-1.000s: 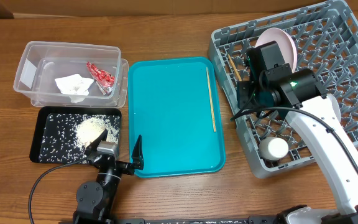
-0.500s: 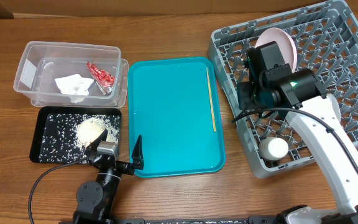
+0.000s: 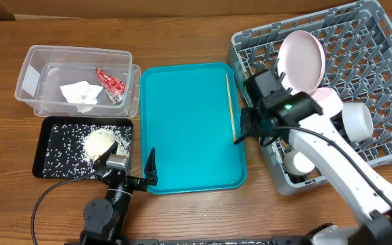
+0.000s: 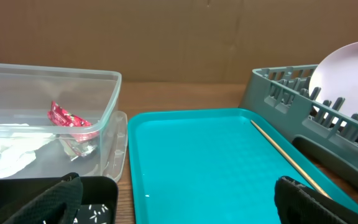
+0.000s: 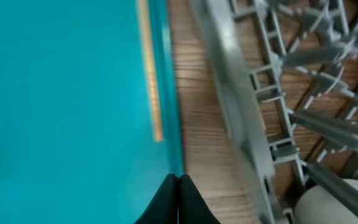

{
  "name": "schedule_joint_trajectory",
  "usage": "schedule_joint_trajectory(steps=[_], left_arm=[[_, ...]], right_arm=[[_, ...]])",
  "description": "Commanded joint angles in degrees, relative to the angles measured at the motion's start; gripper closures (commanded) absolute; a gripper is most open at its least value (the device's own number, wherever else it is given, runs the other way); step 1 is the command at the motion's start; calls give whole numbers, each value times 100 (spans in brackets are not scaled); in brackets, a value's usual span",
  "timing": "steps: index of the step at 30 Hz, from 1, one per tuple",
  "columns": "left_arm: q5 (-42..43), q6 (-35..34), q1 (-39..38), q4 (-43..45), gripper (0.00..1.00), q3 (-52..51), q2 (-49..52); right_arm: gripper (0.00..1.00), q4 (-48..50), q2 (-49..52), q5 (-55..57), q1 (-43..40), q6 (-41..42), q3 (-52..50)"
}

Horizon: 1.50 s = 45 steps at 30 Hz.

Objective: Sort waste into correct bins and load items into the dishwasher
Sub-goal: 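Move the right gripper to the second chopstick and grasp it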

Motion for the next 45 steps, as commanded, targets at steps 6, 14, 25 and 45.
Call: schedule_joint_trajectory(steps=[6, 14, 25, 45], left_arm=[[46, 2, 26, -7, 0, -20, -63], [46, 2, 26, -7, 0, -20, -63], [46, 0, 26, -7, 0, -20, -63], [46, 0, 26, -7, 0, -20, -63]], right_arm=[[96, 1165, 634, 730, -116, 133, -286], [96, 2076, 1606, 1746, -448, 186, -284], [95, 2376, 1635, 1401, -697, -610, 595], [51, 1117, 1674, 852, 595, -549, 662]])
